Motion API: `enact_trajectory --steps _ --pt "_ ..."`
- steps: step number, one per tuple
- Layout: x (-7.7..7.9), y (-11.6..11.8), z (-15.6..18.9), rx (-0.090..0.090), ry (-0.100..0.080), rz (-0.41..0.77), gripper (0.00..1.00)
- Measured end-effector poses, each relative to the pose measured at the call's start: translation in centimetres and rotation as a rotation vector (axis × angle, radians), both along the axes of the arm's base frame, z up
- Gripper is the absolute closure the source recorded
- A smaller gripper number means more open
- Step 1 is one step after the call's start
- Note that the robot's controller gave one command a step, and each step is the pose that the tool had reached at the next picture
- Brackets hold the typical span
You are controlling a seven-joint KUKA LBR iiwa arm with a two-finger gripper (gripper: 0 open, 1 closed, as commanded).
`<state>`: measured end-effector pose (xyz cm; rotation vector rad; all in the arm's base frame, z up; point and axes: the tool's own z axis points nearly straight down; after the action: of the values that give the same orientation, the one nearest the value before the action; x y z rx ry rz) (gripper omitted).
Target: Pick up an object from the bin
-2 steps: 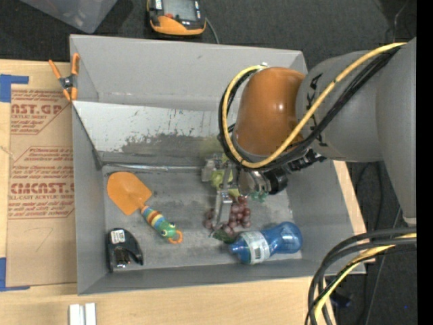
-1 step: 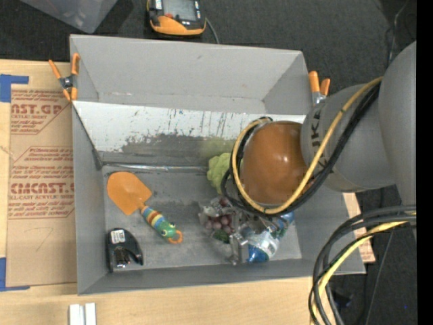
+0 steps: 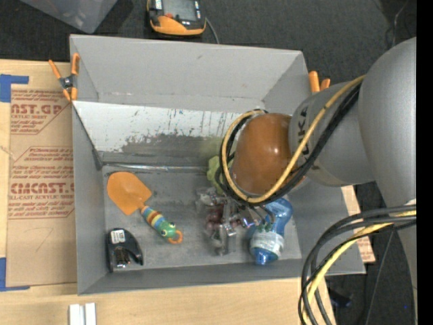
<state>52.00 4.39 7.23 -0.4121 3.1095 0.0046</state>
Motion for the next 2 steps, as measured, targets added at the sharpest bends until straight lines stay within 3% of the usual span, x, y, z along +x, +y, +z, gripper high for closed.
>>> enact_trajectory --steps 1,2 --pt "-2.54 -2.23 1.50 -0.002 0.003 0.282 1.00" --pt "-2.54 -2.22 1.50 -0.002 0.003 0.282 1.00"
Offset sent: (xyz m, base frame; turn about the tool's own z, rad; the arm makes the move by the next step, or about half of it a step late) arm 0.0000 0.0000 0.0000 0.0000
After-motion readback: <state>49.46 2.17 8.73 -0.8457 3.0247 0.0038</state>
